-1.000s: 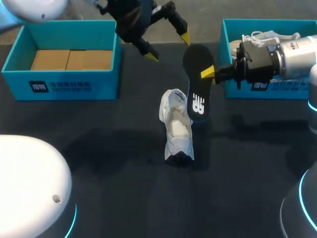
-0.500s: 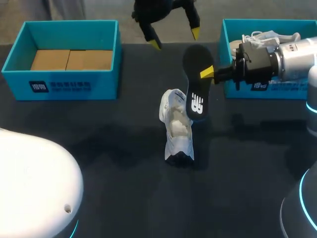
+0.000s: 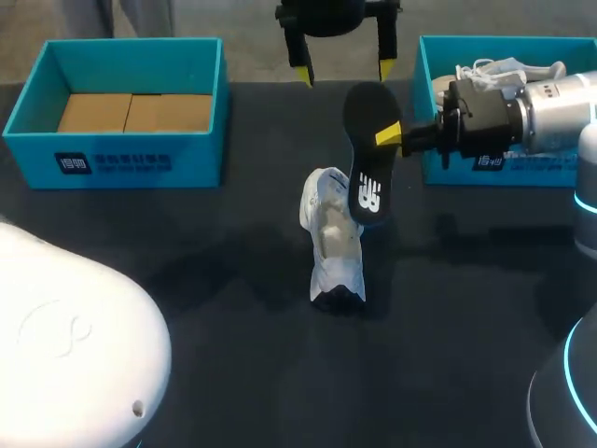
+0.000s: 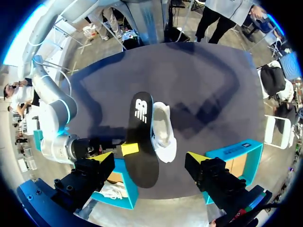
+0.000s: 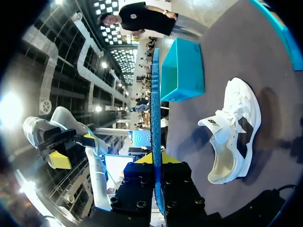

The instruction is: Take the shoe out of the shoebox, open the shoe tongue, remove and reinsert the insole, then place the shoe into the shoebox

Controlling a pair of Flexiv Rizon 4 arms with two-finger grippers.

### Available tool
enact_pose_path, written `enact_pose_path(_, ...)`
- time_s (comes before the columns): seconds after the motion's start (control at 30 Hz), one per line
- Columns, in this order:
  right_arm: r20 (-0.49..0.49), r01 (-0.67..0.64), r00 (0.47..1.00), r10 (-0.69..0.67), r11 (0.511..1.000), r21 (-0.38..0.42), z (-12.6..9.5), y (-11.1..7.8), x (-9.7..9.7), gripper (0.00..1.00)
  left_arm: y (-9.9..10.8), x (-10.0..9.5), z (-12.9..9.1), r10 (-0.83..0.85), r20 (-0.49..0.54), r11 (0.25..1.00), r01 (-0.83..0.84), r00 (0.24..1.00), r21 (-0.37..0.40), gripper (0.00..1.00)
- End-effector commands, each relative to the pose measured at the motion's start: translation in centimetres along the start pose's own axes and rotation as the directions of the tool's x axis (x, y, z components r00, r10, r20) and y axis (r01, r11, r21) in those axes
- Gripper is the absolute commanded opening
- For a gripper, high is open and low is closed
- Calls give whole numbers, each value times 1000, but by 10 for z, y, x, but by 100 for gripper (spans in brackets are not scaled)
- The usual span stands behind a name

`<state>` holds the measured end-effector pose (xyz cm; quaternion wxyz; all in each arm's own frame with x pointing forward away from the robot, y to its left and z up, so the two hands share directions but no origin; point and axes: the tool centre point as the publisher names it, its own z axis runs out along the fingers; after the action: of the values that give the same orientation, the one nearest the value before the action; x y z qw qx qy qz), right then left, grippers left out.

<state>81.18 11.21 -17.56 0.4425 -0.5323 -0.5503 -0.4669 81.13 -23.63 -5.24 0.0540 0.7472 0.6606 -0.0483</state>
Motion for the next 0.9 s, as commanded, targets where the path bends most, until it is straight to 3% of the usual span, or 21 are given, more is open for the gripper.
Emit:
enact_pose_path(0.03, -3, -1, 1000, 1, 1000, -2, 2, 1, -1, 0, 1, -3, -1, -4, -75, 1000, 4, 997, 0, 100)
enact_pose_path(0.9, -15, 5, 1000, -5, 1000, 3, -7, 1, 6, 0, 6, -10, 9, -3, 38, 999, 4, 999, -33, 100)
